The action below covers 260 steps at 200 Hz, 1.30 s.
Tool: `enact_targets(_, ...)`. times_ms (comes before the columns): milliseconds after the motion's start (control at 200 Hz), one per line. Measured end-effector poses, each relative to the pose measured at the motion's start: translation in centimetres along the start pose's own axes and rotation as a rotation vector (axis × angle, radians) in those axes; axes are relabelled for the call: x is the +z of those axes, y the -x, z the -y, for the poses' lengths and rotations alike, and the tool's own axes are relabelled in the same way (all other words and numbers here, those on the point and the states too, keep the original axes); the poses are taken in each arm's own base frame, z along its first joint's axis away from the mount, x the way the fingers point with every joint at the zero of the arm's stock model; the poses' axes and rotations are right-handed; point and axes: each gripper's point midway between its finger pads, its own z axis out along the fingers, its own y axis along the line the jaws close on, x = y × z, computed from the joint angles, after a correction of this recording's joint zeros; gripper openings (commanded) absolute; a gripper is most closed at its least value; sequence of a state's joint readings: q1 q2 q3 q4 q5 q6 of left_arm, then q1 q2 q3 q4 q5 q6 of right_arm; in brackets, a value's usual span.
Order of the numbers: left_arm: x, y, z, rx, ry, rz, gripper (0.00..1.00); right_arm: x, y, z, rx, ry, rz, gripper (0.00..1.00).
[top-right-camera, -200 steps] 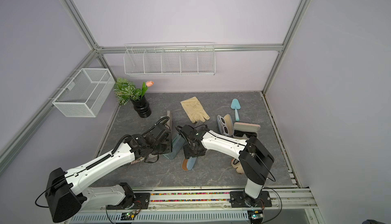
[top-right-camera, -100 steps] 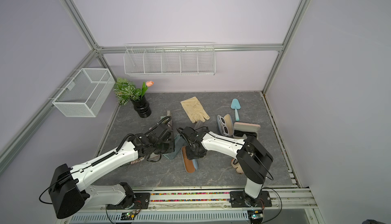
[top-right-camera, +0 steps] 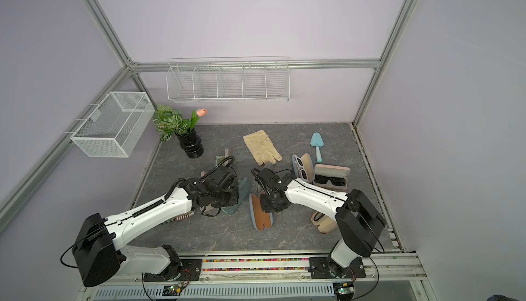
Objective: Close the glasses case
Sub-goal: Adjust the glasses case at the center of the board, then close the glasses case at the center of the board.
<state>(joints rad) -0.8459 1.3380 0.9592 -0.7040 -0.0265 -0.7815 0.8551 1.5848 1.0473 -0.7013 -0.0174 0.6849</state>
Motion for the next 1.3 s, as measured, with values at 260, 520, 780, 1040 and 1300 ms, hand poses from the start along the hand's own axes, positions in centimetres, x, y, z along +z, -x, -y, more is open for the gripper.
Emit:
enact_targets(260, 0.2, -0.2, 0.2, 0.007, -0.001, -0.007, 0.01, -0.9, -0.2, 0.5, 0.006, 0.017, 0.027, 0.34)
enact_targets(520, 1.6, -1.4, 1.7, 0.054, 0.008, -0.049, 0.00, -1.6, 0.1, 0.3, -0.004, 0.035, 0.051, 0.19)
enact_targets(780, 2.9, -2.1, 2.4, 0.067, 0.028, -0.081, 0.00, -1.3, 0.3, 0.6, -0.015, 0.022, 0.045, 0.10)
enact_targets(1040, 3.8, -2.4, 2.5, 0.065, 0.038, -0.094, 0.00, -0.6, 1.0, 1.2, -0.015, -0.003, 0.036, 0.10)
enact_targets(1300, 4.8, -2.9, 3.0, 0.059, 0.034, -0.112, 0.00, 0.4, 1.0, 1.4, -0.010, -0.014, 0.015, 0.11)
